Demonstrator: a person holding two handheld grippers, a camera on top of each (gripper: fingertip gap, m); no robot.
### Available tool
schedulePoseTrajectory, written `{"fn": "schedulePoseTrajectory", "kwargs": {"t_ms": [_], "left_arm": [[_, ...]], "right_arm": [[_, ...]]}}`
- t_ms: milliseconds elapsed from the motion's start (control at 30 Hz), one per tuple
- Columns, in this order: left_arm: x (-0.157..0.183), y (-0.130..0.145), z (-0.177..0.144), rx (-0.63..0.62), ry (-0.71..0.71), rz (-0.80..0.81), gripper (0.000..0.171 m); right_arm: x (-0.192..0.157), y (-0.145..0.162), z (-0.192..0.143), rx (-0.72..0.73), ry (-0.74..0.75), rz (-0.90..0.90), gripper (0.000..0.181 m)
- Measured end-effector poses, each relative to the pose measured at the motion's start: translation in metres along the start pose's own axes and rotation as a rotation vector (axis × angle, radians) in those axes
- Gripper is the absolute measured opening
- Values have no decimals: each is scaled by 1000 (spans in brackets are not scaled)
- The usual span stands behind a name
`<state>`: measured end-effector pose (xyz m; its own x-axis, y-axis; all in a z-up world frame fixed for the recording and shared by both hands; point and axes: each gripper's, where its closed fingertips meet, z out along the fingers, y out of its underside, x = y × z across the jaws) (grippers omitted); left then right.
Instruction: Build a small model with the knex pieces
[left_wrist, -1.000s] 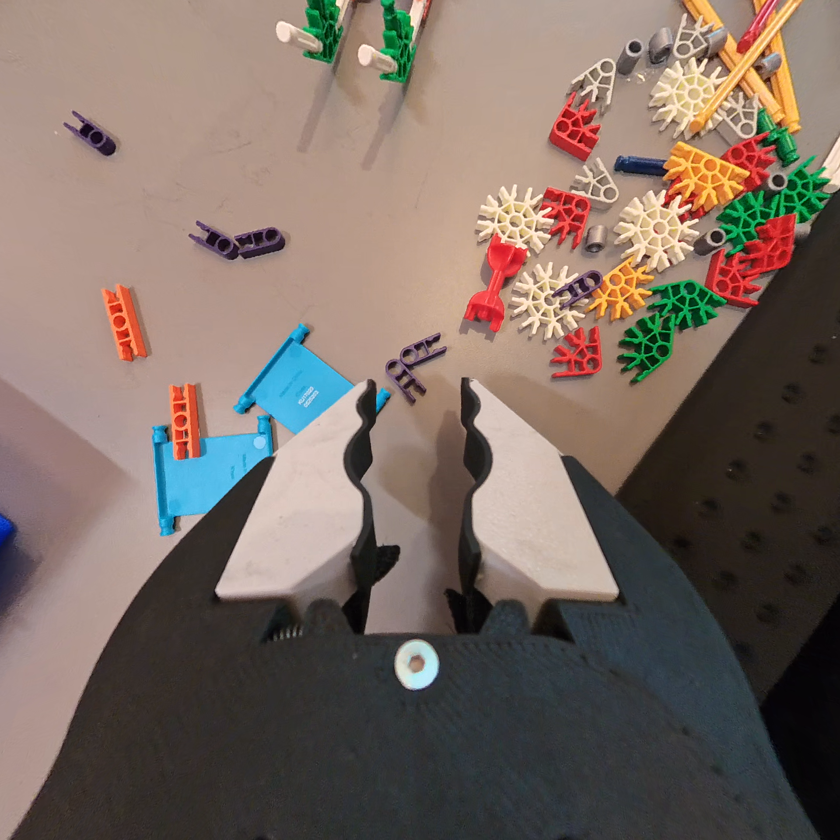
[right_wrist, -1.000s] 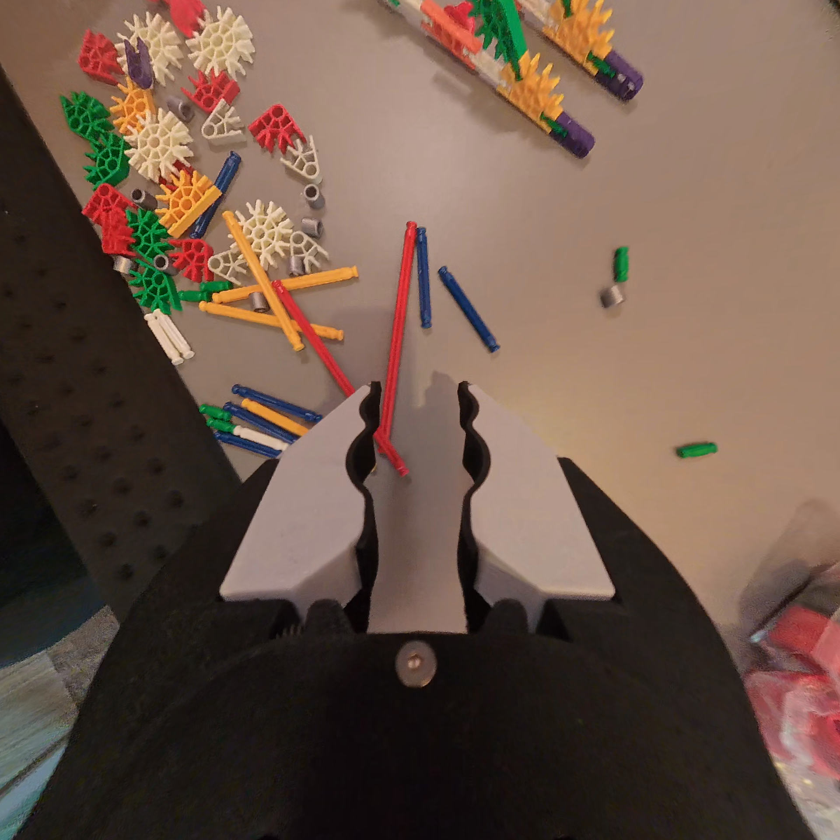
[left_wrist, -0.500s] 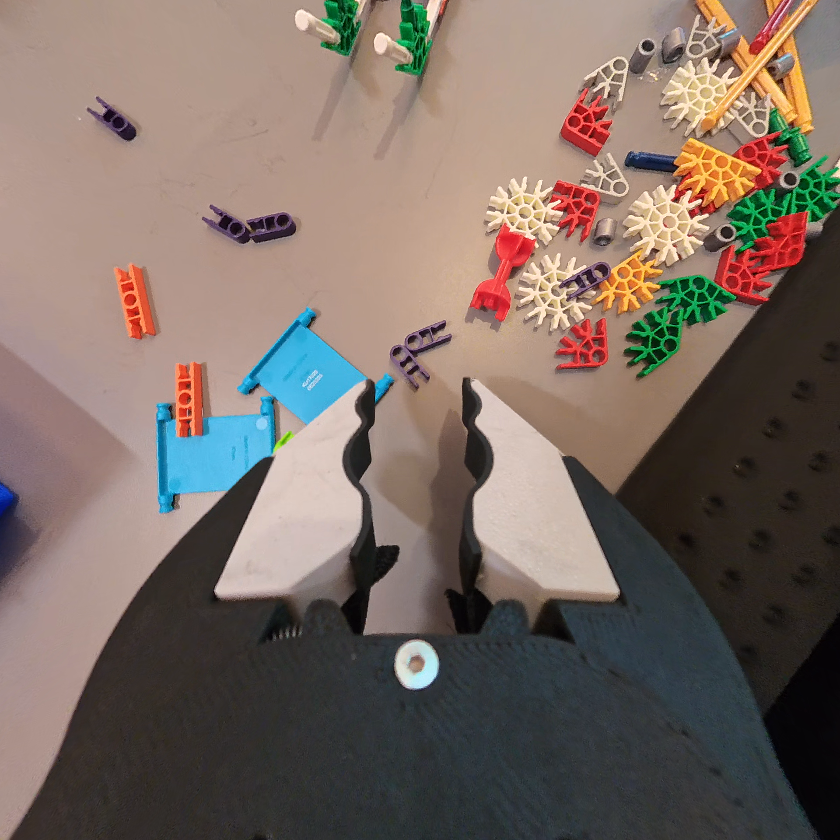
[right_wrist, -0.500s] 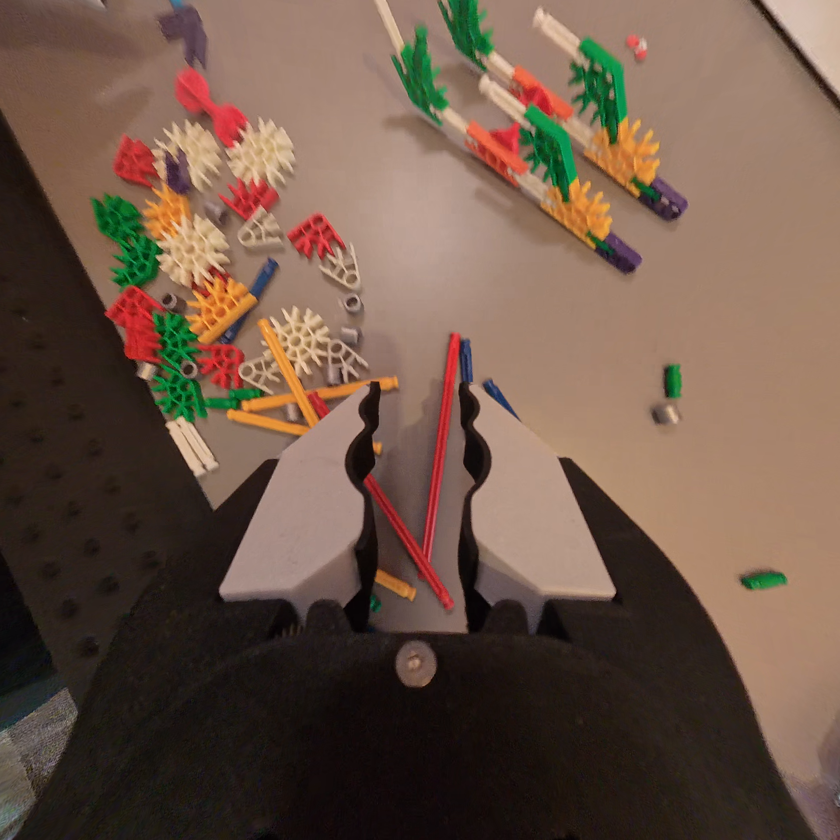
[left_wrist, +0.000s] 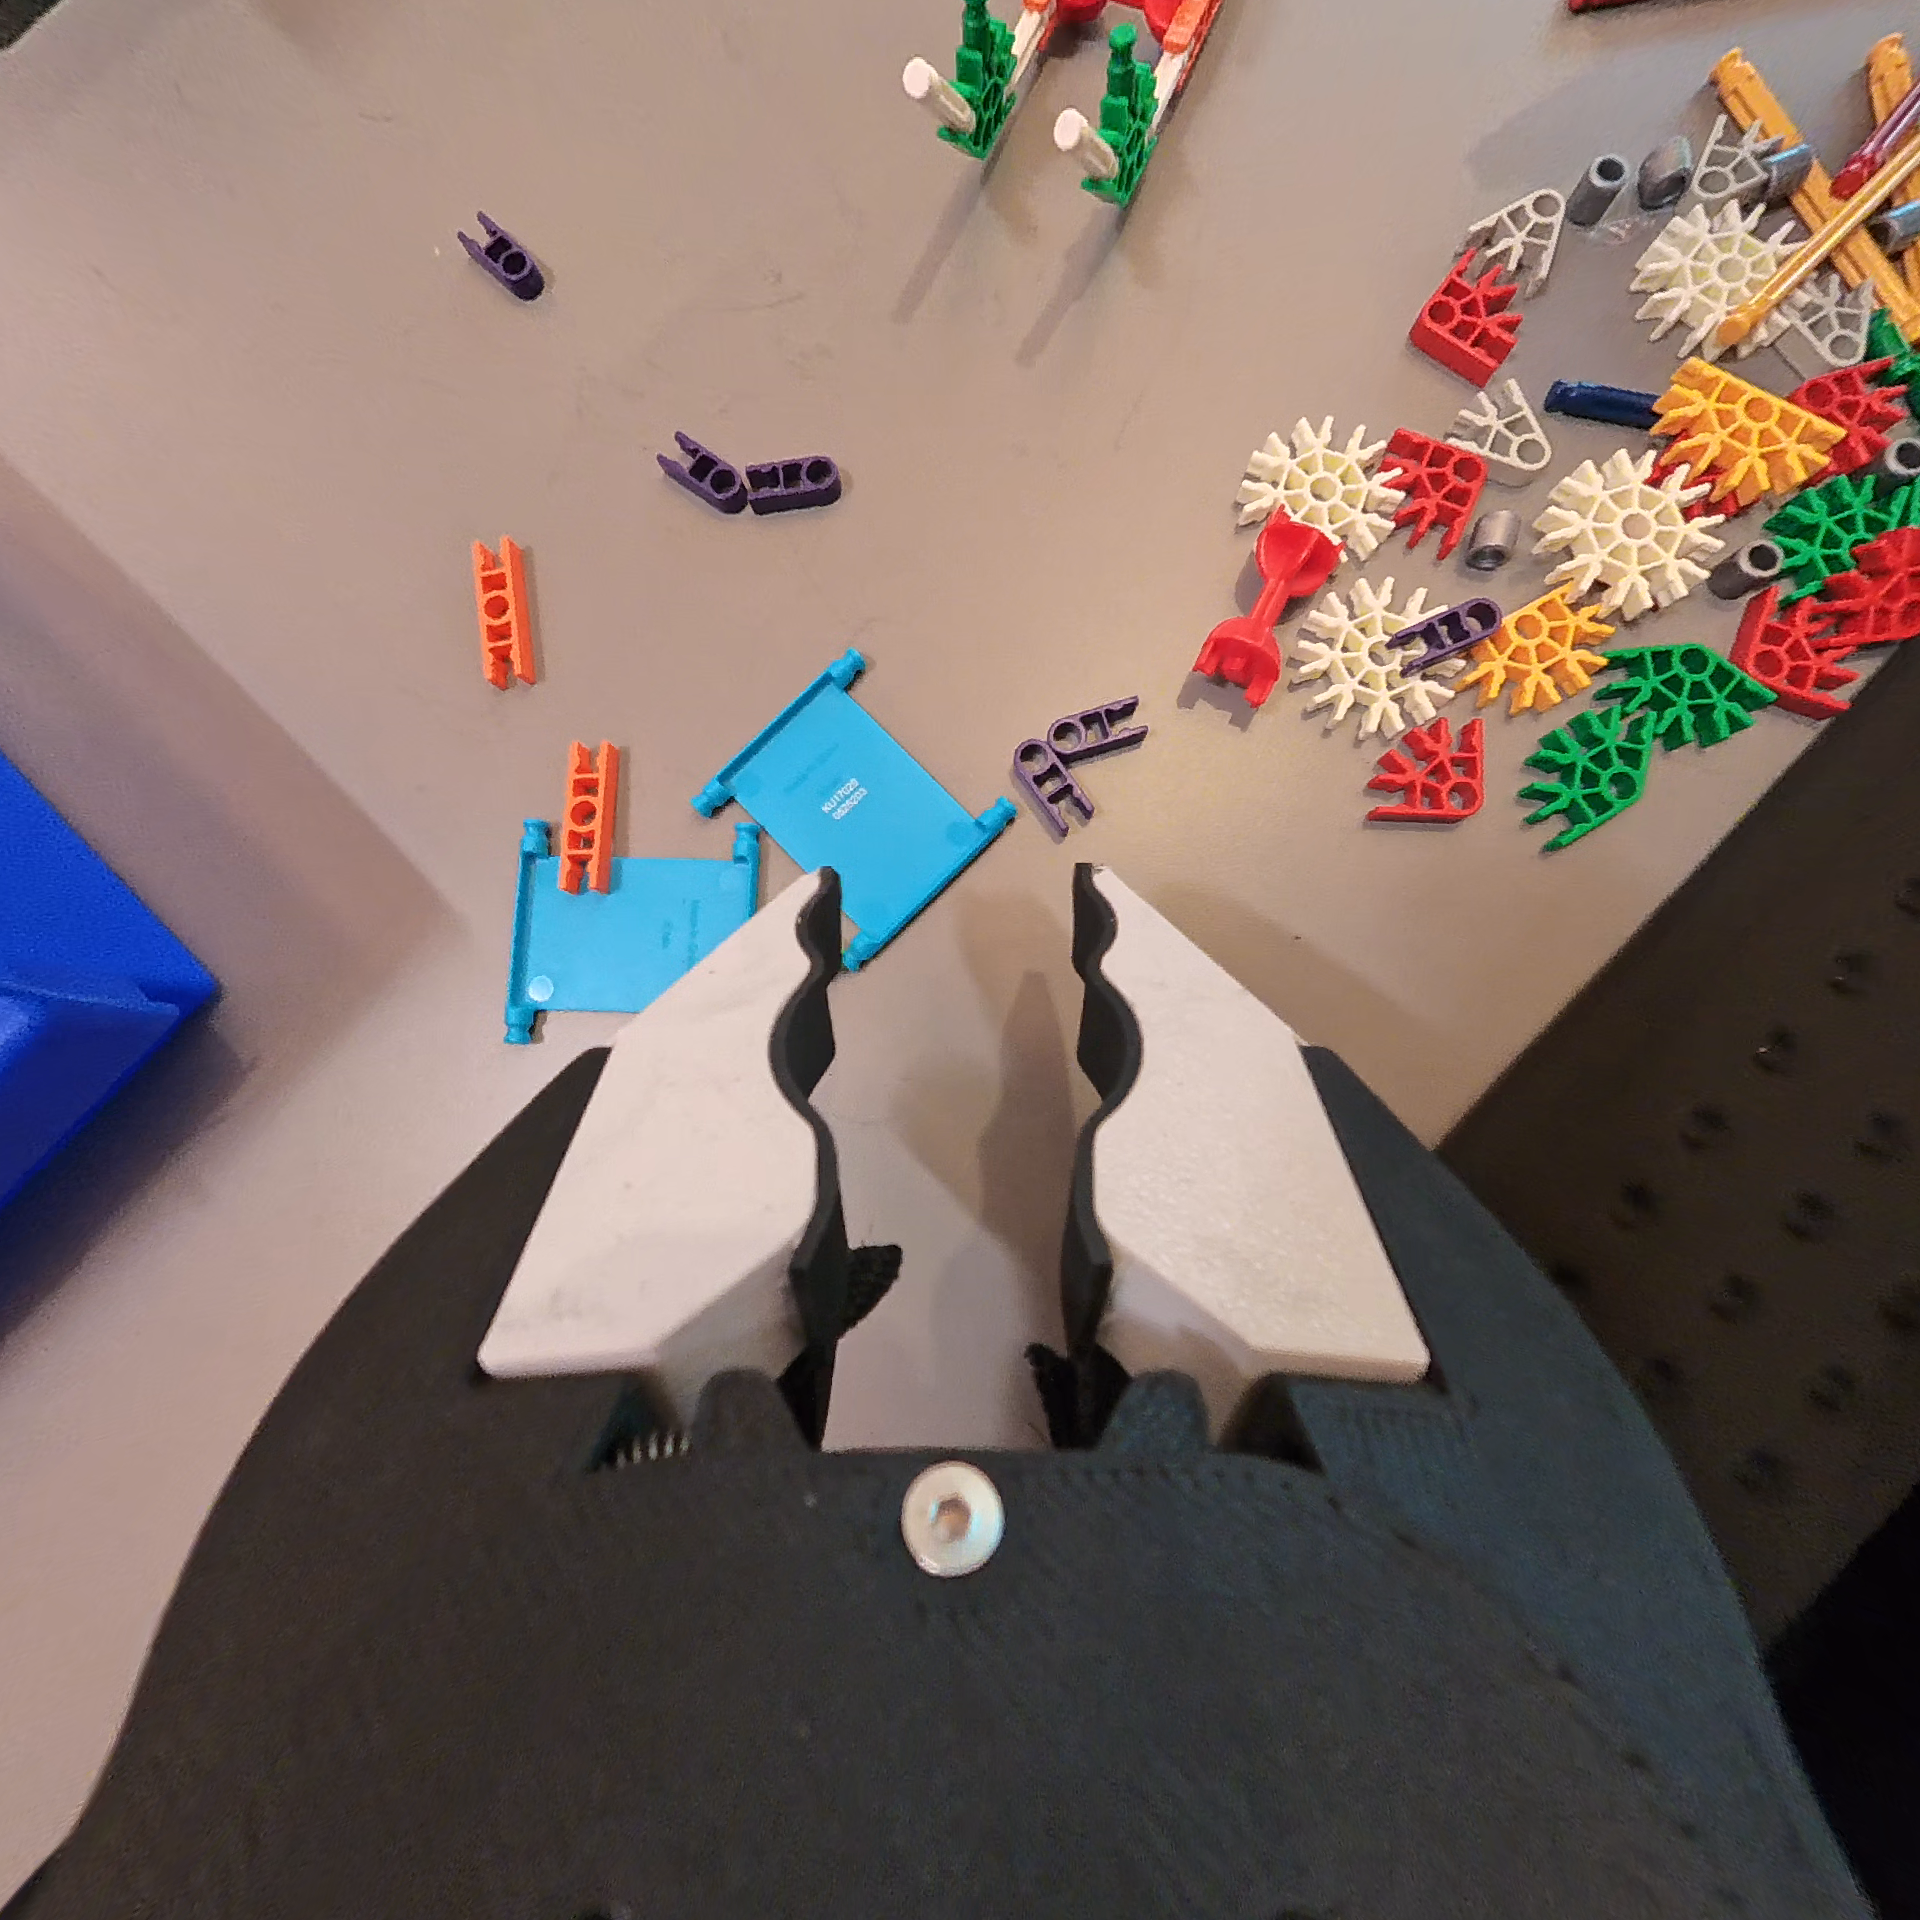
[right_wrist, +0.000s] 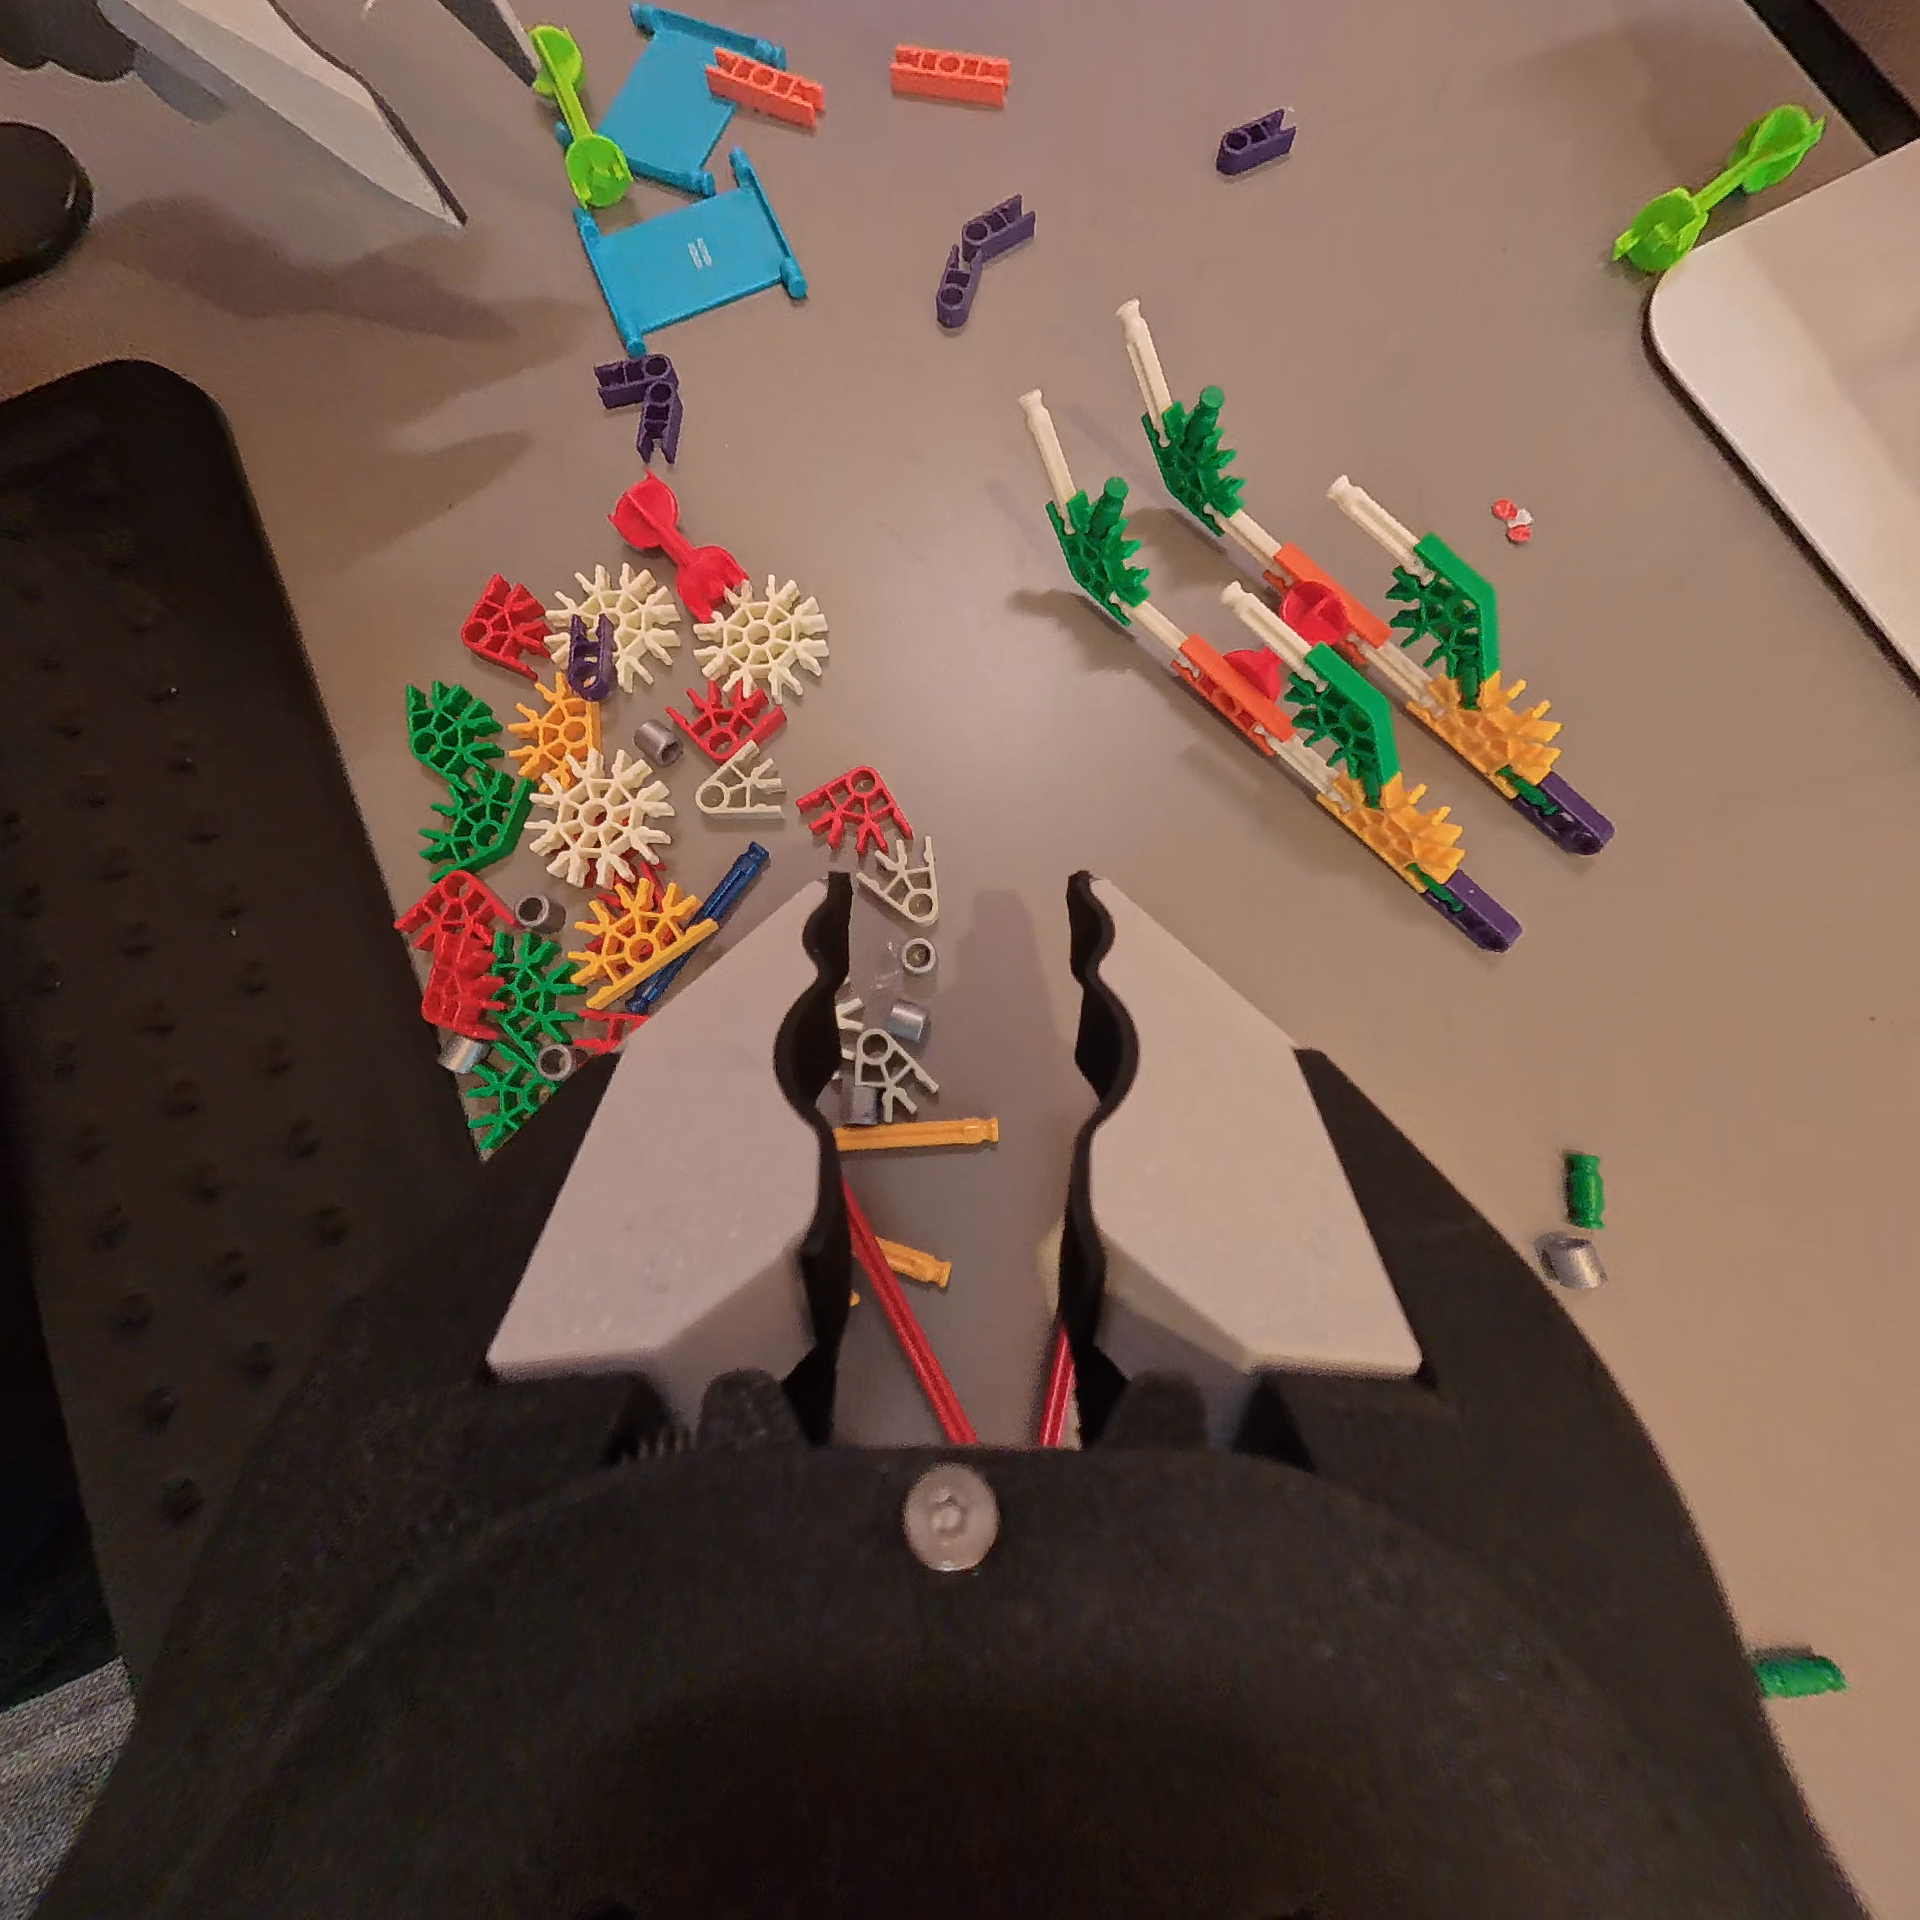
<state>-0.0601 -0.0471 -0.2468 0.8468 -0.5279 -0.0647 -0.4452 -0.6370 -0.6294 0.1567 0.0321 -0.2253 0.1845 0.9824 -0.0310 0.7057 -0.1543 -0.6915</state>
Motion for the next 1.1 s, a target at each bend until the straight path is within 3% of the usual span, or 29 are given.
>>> {"fn": "schedulePoseTrajectory", "kwargs": {"t_ms": [533, 867, 1100], "left_arm": [[-20, 7, -4, -44, -7, 22, 36], [18, 0, 17, -65, 129, 119, 22], [22, 1, 31, -82, 141, 131, 22]], "right_arm": [[-4, 10, -5, -20, 44, 51, 35], [-11, 19, -2, -44, 42, 61, 33], [-5, 53, -27, -93, 58, 142, 19]]}}
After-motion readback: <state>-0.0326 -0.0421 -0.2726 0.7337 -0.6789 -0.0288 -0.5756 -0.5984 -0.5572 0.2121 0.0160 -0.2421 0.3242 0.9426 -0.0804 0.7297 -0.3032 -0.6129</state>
